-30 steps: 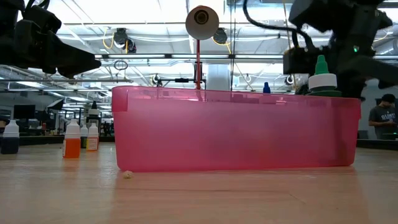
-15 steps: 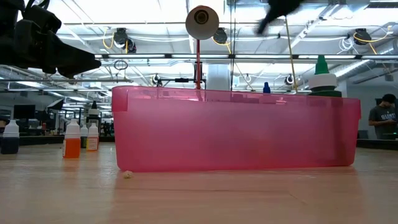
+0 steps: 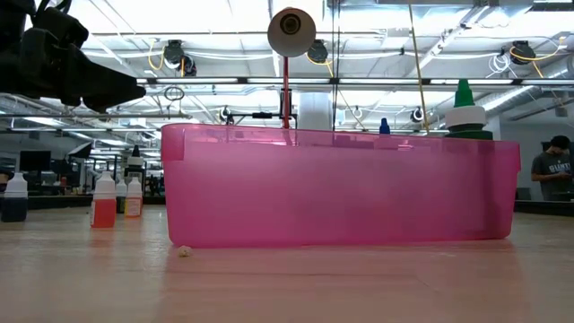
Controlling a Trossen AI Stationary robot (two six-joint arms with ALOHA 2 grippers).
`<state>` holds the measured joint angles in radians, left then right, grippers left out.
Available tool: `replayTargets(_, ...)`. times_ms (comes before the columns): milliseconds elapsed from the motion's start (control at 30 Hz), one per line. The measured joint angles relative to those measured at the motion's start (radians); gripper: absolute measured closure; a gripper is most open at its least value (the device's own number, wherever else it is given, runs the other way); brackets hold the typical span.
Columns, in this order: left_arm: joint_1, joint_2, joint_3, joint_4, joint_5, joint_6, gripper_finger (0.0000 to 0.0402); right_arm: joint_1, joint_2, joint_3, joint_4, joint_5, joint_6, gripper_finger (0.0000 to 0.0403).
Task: Pick & Place food coloring
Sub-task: Put the small red food coloring bottle into the pink bin
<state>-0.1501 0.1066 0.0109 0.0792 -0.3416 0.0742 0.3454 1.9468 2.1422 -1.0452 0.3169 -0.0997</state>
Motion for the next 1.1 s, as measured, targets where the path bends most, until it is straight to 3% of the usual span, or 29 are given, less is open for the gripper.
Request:
replayTargets(133,0.000,0.000,0.000,0.000,0.000,0.000,0.0176,-0.059,0.094,0.116,-0.082,-0.125,0.035,0.0347)
replayTargets(233,0.000,0.000,0.000,0.000,0.000,0.000,0.0176,-0.103,0.130,0.095,-0.088,-0.190,0.042,0.0347)
replayTargets(400,0.000,0.000,0.000,0.000,0.000,0.000,0.0176,-0.164,0.194,-0.002,-0.098,-0.210,0.033,0.0347)
replayTargets(733,0.000,0.000,0.000,0.000,0.000,0.000,0.0176,-0.236,0.212,-0.352,0.304,-0.447,-0.002,0.0347)
replayTargets(1100,0.000,0.000,0.000,0.000,0.000,0.000,0.0176,-0.271,0.210,-0.485,0.437,-0.453,-0.020,0.0347)
